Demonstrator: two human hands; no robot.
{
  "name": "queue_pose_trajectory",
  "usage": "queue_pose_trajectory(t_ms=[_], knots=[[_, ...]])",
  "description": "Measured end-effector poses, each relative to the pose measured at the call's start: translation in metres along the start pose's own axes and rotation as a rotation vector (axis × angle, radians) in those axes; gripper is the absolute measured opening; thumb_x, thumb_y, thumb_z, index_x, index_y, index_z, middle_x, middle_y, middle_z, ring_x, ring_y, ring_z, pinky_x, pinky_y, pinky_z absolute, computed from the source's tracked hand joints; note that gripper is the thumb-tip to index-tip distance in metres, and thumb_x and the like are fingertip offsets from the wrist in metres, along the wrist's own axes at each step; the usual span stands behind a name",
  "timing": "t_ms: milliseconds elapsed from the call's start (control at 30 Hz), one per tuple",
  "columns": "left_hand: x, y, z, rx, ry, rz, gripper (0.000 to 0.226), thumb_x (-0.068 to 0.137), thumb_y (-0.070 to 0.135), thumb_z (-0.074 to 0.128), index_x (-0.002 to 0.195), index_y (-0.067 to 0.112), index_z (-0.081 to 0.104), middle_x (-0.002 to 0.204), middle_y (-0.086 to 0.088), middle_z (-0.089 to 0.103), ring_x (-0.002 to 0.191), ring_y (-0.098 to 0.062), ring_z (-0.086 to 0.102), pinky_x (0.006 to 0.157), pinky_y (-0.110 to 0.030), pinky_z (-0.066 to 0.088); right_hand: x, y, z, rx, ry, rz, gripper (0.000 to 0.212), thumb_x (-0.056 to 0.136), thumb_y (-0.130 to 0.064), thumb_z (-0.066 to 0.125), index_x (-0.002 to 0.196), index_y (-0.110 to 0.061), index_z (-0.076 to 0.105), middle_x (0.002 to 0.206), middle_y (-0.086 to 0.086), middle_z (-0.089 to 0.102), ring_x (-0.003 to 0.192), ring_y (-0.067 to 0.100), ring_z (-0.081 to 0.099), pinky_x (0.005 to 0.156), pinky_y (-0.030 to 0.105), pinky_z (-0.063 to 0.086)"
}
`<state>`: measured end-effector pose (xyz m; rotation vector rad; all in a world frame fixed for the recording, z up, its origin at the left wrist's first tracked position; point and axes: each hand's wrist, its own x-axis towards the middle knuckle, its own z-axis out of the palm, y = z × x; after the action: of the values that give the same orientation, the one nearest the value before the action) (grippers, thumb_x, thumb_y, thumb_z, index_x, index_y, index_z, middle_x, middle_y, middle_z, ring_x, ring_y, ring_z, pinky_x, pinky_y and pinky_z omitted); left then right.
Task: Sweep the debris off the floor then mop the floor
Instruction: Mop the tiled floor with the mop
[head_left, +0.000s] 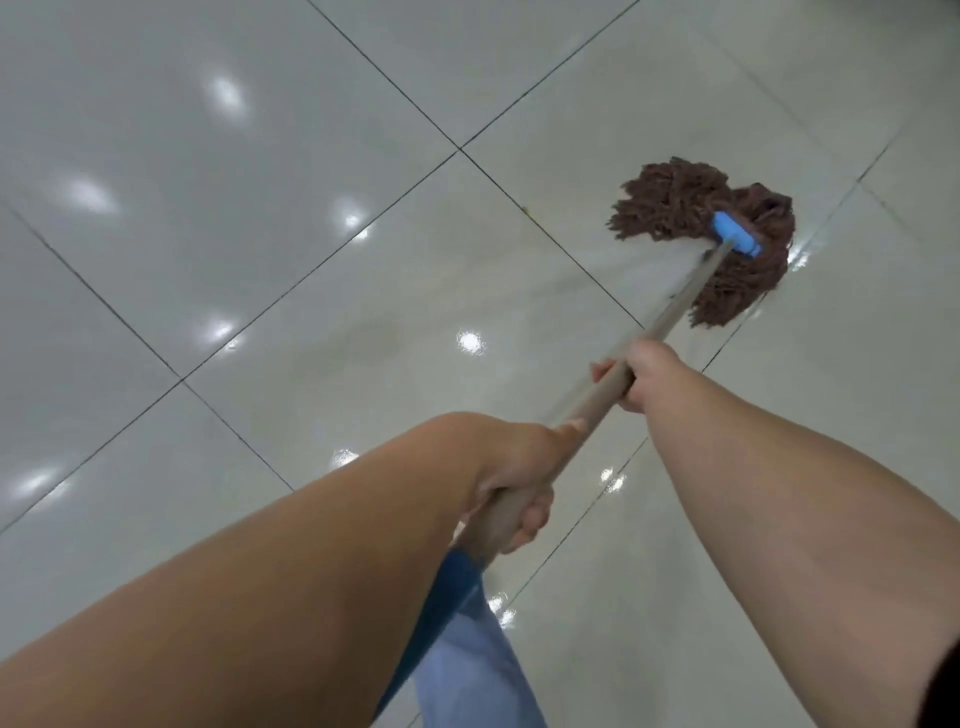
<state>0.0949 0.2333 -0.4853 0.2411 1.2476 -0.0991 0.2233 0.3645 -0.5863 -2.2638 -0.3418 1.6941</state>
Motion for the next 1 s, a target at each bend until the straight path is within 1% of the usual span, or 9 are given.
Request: queue_pose_trajectory(t_ms=[67, 133, 233, 400, 567, 700, 833, 933, 1000], knots=[[0.001, -0.026, -0.003, -0.025, 0.032, -0.049, 0.061, 0.083, 0.074, 0.032, 0.067, 0.015, 0.034, 0.034, 0.003, 0.034, 0.025, -0.009, 0.030, 0.037, -0.009, 0.029, -0.006, 0.023, 0.003, 0.026, -0.049, 0.052, 0.024, 0.102, -0.023, 0.032, 0.098, -0.001, 0.041, 0.069, 0.014, 0.048, 0.052, 0.020, 0.048, 0.030, 0.020, 0.045], [-0.002, -0.063, -0.009, 0.013, 0.078, -0.099, 0.064, 0.081, 0.076, 0.029, 0.065, 0.014, 0.036, 0.036, 0.003, 0.035, 0.027, -0.010, 0.031, 0.038, -0.011, 0.030, -0.020, 0.054, 0.014, 0.035, -0.070, 0.088, 0.030, 0.102, -0.027, 0.033, 0.085, -0.003, 0.039, 0.066, 0.010, 0.047, 0.050, 0.016, 0.045, 0.031, 0.016, 0.043], [-0.014, -0.133, -0.016, 0.045, 0.182, -0.128, 0.067, 0.078, 0.079, 0.030, 0.063, 0.014, 0.036, 0.035, 0.003, 0.035, 0.027, -0.012, 0.030, 0.040, -0.012, 0.029, -0.050, 0.112, 0.038, -0.005, -0.109, 0.096, 0.020, 0.101, -0.028, 0.031, 0.105, -0.010, 0.039, 0.064, 0.008, 0.045, 0.050, 0.015, 0.043, 0.031, 0.015, 0.043], [-0.074, -0.252, -0.020, 0.050, 0.302, -0.160, 0.072, 0.066, 0.087, 0.034, 0.063, 0.015, 0.038, 0.036, 0.004, 0.036, 0.029, -0.012, 0.031, 0.040, -0.011, 0.029, -0.127, 0.209, 0.068, 0.033, -0.261, 0.142, 0.026, 0.101, -0.030, 0.031, 0.119, -0.011, 0.034, 0.062, 0.006, 0.043, 0.048, 0.015, 0.042, 0.035, 0.018, 0.045], [-0.149, -0.368, -0.009, 0.048, 0.384, -0.228, 0.072, 0.067, 0.086, 0.036, 0.063, 0.014, 0.039, 0.036, 0.003, 0.039, 0.031, -0.015, 0.034, 0.042, -0.015, 0.031, -0.227, 0.309, 0.089, 0.011, -0.385, 0.211, 0.025, 0.102, -0.033, 0.028, 0.108, -0.008, 0.031, 0.063, 0.006, 0.042, 0.049, 0.016, 0.041, 0.040, 0.021, 0.045], [-0.197, -0.451, 0.004, -0.030, 0.346, -0.339, 0.071, 0.064, 0.087, 0.038, 0.060, 0.016, 0.037, 0.041, 0.002, 0.038, 0.033, -0.014, 0.033, 0.042, -0.015, 0.028, -0.294, 0.378, 0.091, 0.042, -0.458, 0.330, 0.030, 0.102, -0.035, 0.028, 0.092, -0.007, 0.035, 0.063, 0.006, 0.039, 0.048, 0.016, 0.038, 0.039, 0.019, 0.046], [-0.218, -0.481, 0.014, -0.050, 0.349, -0.373, 0.070, 0.066, 0.085, 0.038, 0.059, 0.016, 0.035, 0.040, 0.002, 0.037, 0.032, -0.014, 0.032, 0.040, -0.016, 0.028, -0.321, 0.404, 0.088, 0.003, -0.495, 0.374, 0.034, 0.102, -0.032, 0.029, 0.080, -0.007, 0.034, 0.066, 0.007, 0.041, 0.050, 0.017, 0.040, 0.041, 0.023, 0.044], [-0.215, -0.469, 0.015, -0.010, 0.386, -0.388, 0.070, 0.070, 0.084, 0.035, 0.063, 0.014, 0.038, 0.039, 0.002, 0.038, 0.031, -0.014, 0.033, 0.039, -0.015, 0.030, -0.316, 0.394, 0.086, 0.034, -0.482, 0.394, 0.037, 0.102, -0.034, 0.029, 0.079, -0.006, 0.033, 0.068, 0.007, 0.039, 0.051, 0.017, 0.039, 0.037, 0.019, 0.044], [-0.209, -0.455, 0.015, 0.015, 0.397, -0.404, 0.072, 0.071, 0.084, 0.033, 0.067, 0.013, 0.040, 0.038, 0.003, 0.038, 0.030, -0.014, 0.033, 0.039, -0.014, 0.031, -0.305, 0.383, 0.084, 0.055, -0.498, 0.413, 0.039, 0.102, -0.038, 0.029, 0.080, -0.006, 0.033, 0.068, 0.007, 0.039, 0.051, 0.017, 0.039, 0.042, 0.025, 0.044]])
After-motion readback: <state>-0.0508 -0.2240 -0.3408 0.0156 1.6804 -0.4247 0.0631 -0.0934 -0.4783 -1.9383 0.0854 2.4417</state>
